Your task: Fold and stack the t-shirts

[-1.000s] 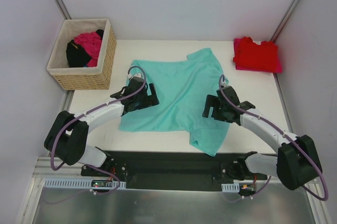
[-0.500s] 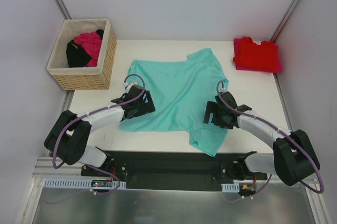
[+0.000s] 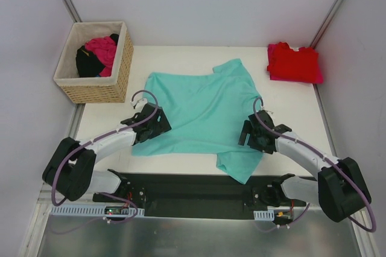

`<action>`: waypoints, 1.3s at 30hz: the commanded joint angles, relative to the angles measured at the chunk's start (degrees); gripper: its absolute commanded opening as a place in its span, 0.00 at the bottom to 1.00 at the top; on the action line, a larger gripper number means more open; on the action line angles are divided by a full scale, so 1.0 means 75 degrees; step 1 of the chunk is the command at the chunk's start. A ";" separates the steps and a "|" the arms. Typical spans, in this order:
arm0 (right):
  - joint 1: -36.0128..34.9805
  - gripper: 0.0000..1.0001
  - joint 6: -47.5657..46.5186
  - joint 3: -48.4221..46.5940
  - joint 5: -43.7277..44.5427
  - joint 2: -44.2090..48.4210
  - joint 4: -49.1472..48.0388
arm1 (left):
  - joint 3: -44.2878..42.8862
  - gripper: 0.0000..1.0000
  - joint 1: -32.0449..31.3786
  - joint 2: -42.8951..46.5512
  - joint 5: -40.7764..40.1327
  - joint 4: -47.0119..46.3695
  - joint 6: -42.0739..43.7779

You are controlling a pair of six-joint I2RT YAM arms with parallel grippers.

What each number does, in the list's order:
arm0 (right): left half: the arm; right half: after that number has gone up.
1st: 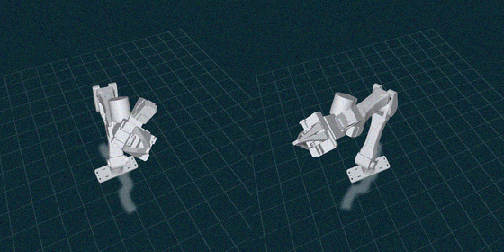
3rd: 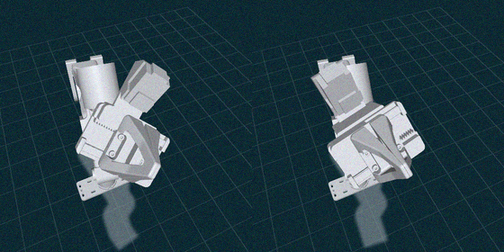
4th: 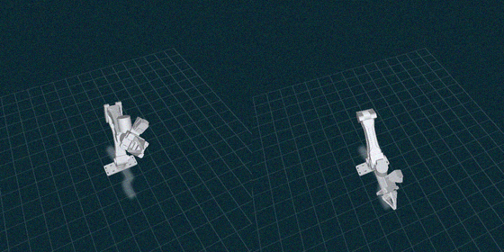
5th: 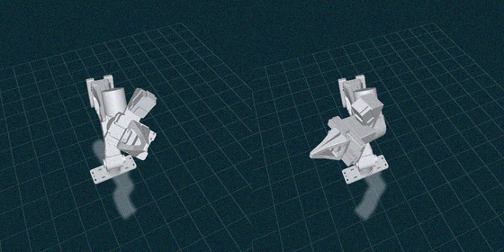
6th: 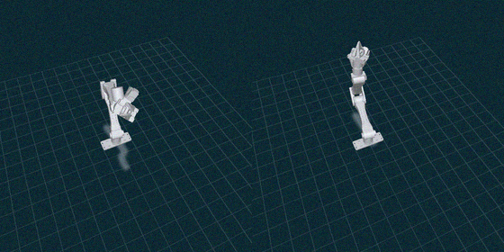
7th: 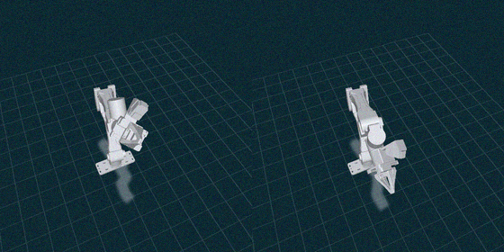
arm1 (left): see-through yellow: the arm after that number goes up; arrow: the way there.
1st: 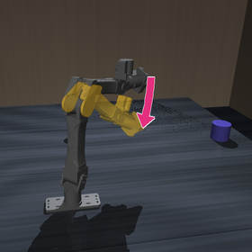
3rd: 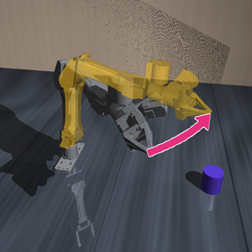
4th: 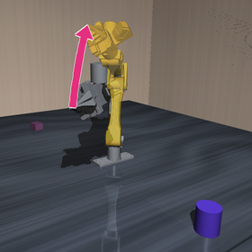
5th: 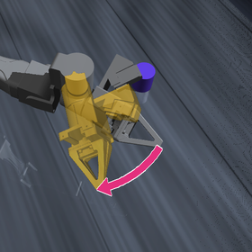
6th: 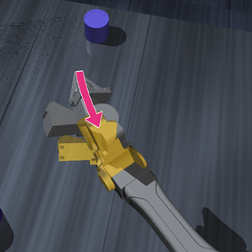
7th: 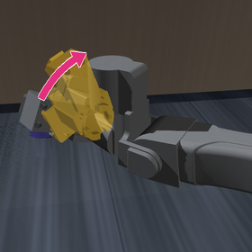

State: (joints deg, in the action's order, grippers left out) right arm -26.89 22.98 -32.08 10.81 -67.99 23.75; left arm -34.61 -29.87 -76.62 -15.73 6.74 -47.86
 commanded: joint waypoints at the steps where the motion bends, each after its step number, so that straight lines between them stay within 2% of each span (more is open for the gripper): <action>1: -0.0012 0.95 0.0369 0.0070 0.0656 0.0346 0.1040 | 0.0454 0.99 0.0162 0.0558 -0.0201 0.1468 -0.0311; 8: 0.0000 0.94 0.0100 -0.0679 0.0762 0.0826 0.1438 | -0.0165 0.99 0.0139 0.1461 0.0315 0.1491 0.0134; 12: -0.0023 0.94 -0.0111 -0.1359 0.0680 0.1119 0.1790 | -0.0693 0.99 0.0127 0.1649 0.0771 0.1573 0.0556; 15: -0.0035 0.94 -0.0240 -0.1734 0.0738 0.1108 0.1580 | -0.1370 0.99 0.0045 0.1556 0.0925 0.1585 0.0790; 18: -0.0023 0.95 -0.0392 -0.2236 0.0645 0.0536 0.1042 | -0.2108 0.99 0.0045 0.1030 0.0796 0.1609 0.1083; 21: -0.0035 0.95 -0.0428 -0.2903 0.0154 -0.0588 0.0561 | -0.2788 0.99 0.0057 0.0210 0.0586 0.1632 0.1283; 29: -0.0035 0.94 -0.0662 -0.4242 -0.0982 -0.3271 -0.0809 | -0.3611 0.99 0.0209 -0.1677 0.0093 0.1632 0.1155; 39: -0.0023 0.93 -0.0522 -0.4981 -0.1652 -0.4633 -0.1092 | -0.3752 0.99 0.0665 -0.2358 0.0175 0.1632 0.0955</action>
State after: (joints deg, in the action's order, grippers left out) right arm -26.94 18.79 -66.76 0.99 -100.22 17.43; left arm -60.40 -26.13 -93.51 -13.80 18.35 -39.83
